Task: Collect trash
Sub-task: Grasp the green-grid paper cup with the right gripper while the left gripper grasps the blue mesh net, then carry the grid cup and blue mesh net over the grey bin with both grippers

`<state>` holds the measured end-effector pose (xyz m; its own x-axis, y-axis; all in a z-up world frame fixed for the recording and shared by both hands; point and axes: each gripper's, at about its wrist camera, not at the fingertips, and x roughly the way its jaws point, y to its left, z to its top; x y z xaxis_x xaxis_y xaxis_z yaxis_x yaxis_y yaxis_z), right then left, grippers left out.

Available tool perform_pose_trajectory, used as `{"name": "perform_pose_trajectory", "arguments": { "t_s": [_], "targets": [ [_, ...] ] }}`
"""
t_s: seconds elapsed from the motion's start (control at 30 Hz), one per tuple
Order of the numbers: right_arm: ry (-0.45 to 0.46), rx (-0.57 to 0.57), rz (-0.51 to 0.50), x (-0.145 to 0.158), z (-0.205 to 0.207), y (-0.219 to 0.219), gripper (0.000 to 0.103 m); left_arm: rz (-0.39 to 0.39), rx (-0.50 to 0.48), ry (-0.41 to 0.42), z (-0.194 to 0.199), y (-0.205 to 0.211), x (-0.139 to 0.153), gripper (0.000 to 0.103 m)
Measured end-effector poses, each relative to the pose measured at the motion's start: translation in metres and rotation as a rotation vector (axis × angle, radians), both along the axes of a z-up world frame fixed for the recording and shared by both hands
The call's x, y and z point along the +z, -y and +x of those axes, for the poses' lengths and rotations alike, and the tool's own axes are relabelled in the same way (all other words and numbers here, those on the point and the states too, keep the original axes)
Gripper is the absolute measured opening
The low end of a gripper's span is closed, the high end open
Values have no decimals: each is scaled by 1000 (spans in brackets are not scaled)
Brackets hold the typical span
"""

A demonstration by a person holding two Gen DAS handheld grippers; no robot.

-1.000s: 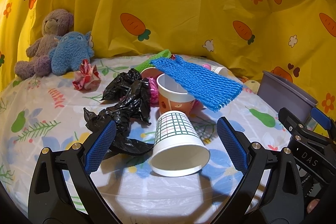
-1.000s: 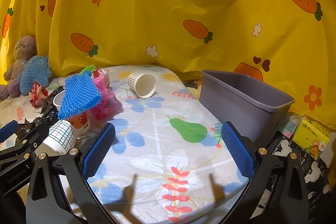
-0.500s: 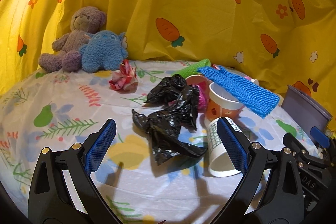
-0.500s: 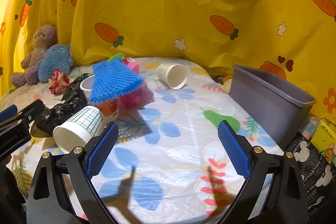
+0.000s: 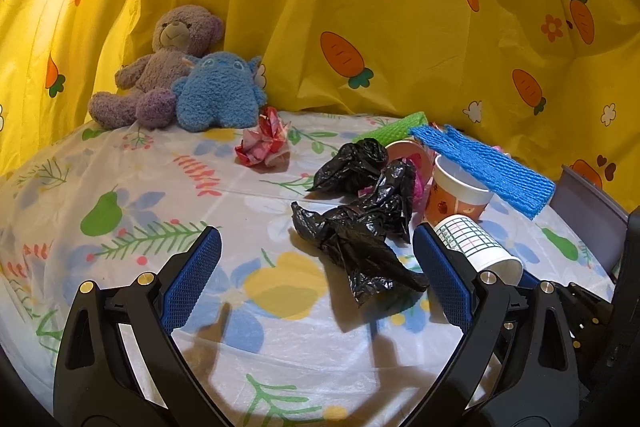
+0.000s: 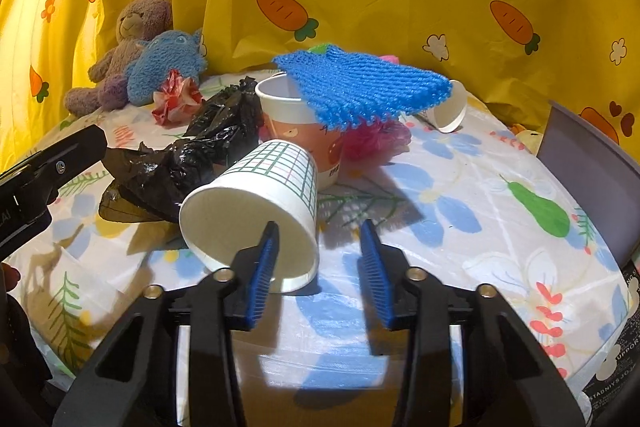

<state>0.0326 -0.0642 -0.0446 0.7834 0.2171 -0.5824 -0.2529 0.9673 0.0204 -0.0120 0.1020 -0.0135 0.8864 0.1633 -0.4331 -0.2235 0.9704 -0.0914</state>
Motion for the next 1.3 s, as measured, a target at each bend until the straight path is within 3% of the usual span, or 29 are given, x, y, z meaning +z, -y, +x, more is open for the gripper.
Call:
{"name": "perform_pose_trajectory", "arguments": {
  "t_s": [0.07,0.17,0.37,0.73,0.83,1.03,1.13,1.3],
  "targets": [
    [-12,5,14,-3,1,2,8,6,-7,-2,1,2,-1,95],
    [19,-2,18,-2,-6,10,4,-1,-13,-15,5,2,-4,92],
    [51,-19,9,2,-20,34,4,-24,-59,-28,14,10,-1,85],
    [106,-190,10,10,-31,101,4,-149,-322,-46,41,73,12,81],
    [118,-210,13,13,-31,110,4,-149,-343,-62,54,84,12,70],
    [132,-204,9,14,-34,113,4,-287,-412,-136,82,90,4,57],
    [139,-201,11,15,-35,115,4,-335,-427,-160,92,91,-1,44],
    [146,-204,15,18,-36,119,4,-368,-438,-157,98,92,-3,12]
  ]
}}
